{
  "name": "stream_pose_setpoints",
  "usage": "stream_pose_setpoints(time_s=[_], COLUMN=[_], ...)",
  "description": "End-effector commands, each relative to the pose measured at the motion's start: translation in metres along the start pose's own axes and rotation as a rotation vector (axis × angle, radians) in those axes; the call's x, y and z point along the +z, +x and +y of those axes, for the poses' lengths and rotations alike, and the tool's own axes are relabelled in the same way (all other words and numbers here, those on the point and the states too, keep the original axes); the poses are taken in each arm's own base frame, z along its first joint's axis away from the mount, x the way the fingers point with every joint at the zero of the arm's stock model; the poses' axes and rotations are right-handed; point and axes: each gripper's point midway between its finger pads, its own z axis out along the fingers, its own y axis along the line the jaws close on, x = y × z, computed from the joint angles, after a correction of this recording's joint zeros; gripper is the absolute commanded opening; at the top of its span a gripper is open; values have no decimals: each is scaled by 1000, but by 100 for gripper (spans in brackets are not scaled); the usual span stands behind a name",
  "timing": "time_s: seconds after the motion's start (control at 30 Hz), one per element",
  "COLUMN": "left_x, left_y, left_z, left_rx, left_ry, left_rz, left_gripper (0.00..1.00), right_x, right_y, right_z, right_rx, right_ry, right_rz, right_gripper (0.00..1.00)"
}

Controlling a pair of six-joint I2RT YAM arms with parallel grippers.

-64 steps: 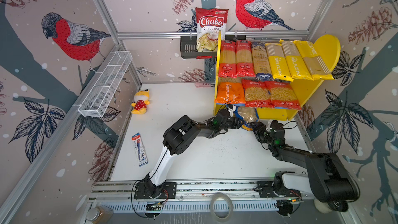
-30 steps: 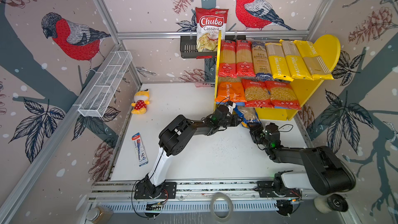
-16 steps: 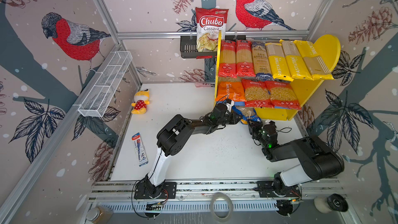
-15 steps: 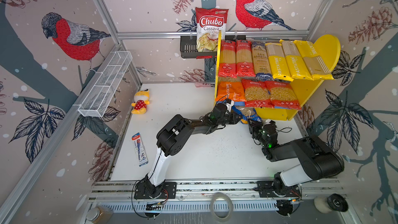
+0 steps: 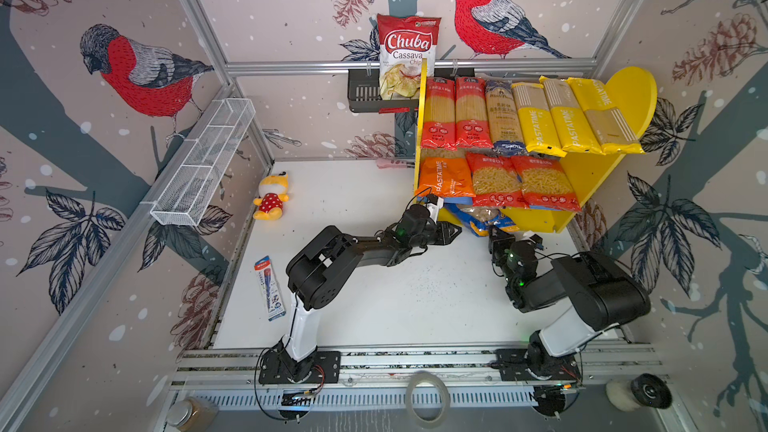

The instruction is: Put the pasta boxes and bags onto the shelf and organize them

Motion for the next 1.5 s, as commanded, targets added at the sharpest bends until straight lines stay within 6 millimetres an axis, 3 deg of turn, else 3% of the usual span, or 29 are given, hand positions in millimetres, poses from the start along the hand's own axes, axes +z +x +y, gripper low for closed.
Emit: stream_pose_setpoints(time_s=[0.0, 0.27, 0.43, 0.57, 0.73, 0.9, 1.0, 1.1, 1.47], left_x=[-13, -38, -45, -51, -45, -38, -35, -28, 13], left_y=[-9, 3, 3, 0, -3, -14, -18, -17, -17], left_z=[-10, 0, 5, 15, 18, 11, 2, 5, 11], left_rx=[28, 38, 39, 19, 4, -7, 1, -2, -21], left_ry=[23, -37, -53, -61, -43, 0, 27, 18, 12], left_rz=[-51, -61, -64, -81, -78, -92, -95, -93, -85], left_gripper=[34, 34, 34, 36, 40, 53, 63, 72, 78], right_x=[-7, 8, 30, 35, 19, 10, -3, -11, -5], right_y=[-26, -9, 21, 43, 58, 84, 78, 69, 19], right_z=[28, 51, 58, 41, 21, 8, -2, -8, -20], right_rx=[-17, 19, 22, -10, -15, -51, -38, -55, -253], right_ry=[-106, -182, -189, -123, -83, -38, -18, 1, 111], right_rz=[-136, -171, -129, -35, 74, 283, 336, 385, 474], right_gripper=[15, 17, 18, 31, 40, 50, 52, 54, 72])
